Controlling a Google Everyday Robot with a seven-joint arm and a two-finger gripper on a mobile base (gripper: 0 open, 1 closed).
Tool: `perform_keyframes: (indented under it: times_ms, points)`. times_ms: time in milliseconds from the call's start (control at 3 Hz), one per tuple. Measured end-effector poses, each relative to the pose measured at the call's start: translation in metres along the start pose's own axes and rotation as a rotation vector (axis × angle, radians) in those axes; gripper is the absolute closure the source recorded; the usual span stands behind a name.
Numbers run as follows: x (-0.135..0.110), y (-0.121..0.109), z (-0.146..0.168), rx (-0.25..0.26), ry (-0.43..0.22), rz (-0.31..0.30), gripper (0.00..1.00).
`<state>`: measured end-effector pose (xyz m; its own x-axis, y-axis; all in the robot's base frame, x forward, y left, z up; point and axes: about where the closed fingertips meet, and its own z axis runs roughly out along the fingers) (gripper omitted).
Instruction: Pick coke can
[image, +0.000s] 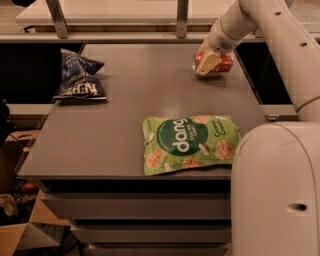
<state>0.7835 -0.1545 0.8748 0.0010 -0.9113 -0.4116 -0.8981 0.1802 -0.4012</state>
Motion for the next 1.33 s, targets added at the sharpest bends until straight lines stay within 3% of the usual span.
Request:
perform_keyframes:
  times_ms: [667,1333]
  points:
    - [-0.026,-0.018,-0.055,0.105,-0.019,-0.09,1.0]
    - [-0.04,-0.02,-0.071,0.127,-0.041,-0.122,1.0]
